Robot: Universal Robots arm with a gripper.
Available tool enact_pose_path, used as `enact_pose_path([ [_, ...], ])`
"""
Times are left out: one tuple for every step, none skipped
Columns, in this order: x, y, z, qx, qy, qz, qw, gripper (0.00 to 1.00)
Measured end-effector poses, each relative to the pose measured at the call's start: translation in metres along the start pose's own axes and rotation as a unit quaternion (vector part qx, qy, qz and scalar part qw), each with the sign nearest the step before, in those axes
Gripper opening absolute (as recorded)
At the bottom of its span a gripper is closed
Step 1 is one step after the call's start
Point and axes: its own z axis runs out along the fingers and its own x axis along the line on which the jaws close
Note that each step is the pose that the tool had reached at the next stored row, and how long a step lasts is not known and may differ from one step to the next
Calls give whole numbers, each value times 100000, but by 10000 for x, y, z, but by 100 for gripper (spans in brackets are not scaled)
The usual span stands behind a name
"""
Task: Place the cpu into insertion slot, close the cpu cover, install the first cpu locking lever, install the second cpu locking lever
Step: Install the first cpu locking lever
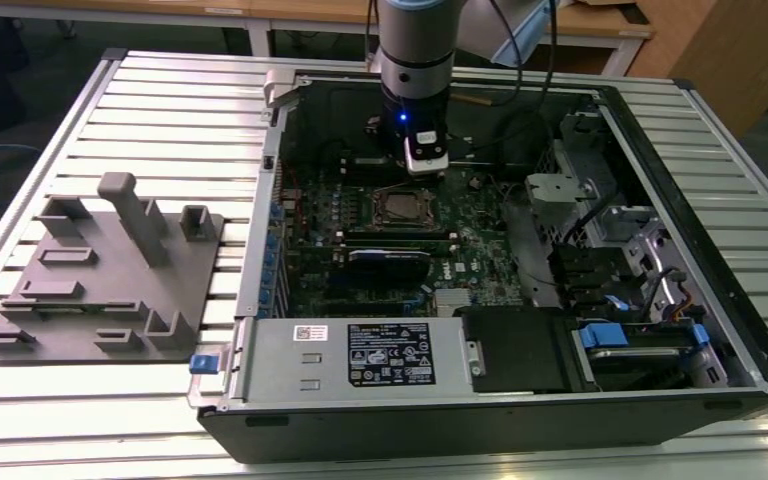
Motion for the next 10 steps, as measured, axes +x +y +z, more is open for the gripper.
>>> enact_pose_path([
  [0,0,2,-4,-2,6,100000,11],
  [0,0,4,-15,-23,23,100000,11],
  [1,0,6,-32,-69,40,100000,11],
  [3,3,8,-54,-127,64,100000,11],
  [3,3,10,-75,-174,82,100000,11],
  [2,3,11,-88,-224,96,100000,11],
  [3,2,12,-92,-251,105,100000,11],
  [2,2,14,-103,-268,109,100000,11],
  [3,2,16,-118,-284,113,99999,11],
  [3,2,18,-129,-301,111,99999,11],
])
